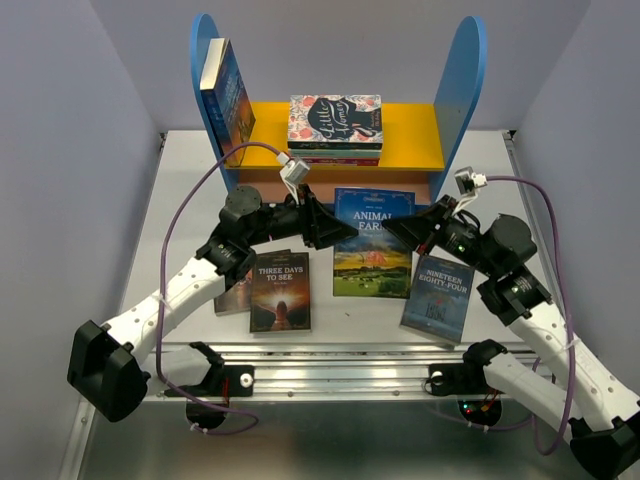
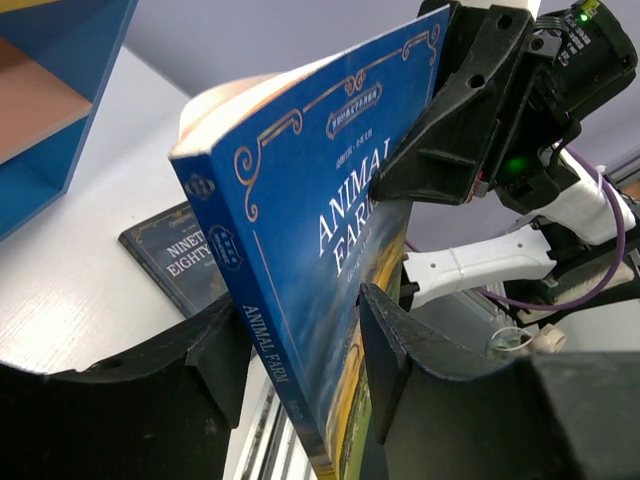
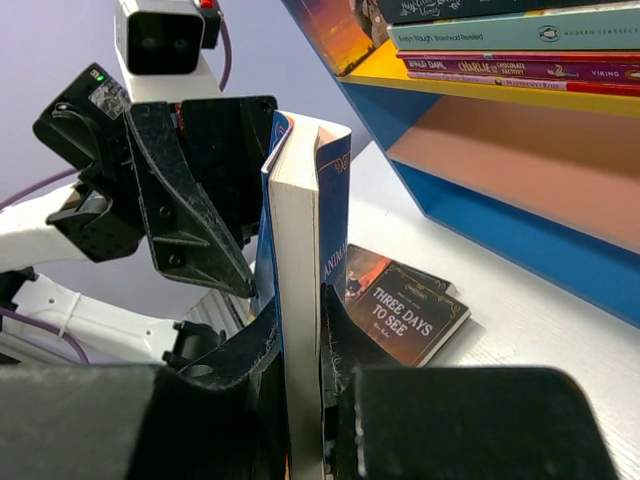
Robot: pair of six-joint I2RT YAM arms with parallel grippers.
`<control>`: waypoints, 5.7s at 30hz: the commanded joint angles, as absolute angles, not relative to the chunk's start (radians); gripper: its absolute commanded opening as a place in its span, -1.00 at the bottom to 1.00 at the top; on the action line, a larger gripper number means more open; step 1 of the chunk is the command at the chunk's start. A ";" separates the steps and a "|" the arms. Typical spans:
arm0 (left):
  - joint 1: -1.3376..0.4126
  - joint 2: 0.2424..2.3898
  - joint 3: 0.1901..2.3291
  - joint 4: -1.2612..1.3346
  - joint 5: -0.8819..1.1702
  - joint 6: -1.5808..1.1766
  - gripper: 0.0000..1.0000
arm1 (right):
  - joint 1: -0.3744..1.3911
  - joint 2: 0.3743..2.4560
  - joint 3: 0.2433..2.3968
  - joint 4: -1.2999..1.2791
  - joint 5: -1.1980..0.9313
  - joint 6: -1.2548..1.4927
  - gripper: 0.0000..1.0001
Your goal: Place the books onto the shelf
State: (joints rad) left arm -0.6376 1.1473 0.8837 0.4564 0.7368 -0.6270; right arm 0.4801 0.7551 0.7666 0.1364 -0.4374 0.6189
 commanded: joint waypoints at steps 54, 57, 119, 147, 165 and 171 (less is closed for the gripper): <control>-0.655 1.242 1.571 0.410 -0.446 0.259 -1.00 | 0.488 0.640 0.808 -0.061 0.201 0.351 1.00; -0.653 1.261 1.542 0.457 -0.462 0.316 -1.00 | 0.488 0.629 0.807 -0.064 0.225 0.342 1.00; -0.503 1.331 1.192 0.683 -0.604 0.353 -1.00 | 0.488 0.686 0.825 -0.078 0.092 0.364 1.00; -0.503 1.292 1.229 0.583 -0.608 0.216 -0.07 | 0.488 0.706 0.824 -0.087 0.067 0.371 1.00; -0.503 1.177 1.249 0.549 -0.595 0.112 0.25 | 0.488 0.715 0.834 -0.089 0.028 0.391 1.00; -0.505 1.108 1.278 0.543 -0.483 0.069 0.47 | 0.488 0.730 0.833 -0.094 0.008 0.393 1.00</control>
State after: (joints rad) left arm -0.5152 1.1912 1.2106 0.5011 -0.5301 0.1020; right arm 0.4908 0.7273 0.7845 -0.1059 0.0296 0.3889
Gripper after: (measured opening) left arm 0.727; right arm 0.998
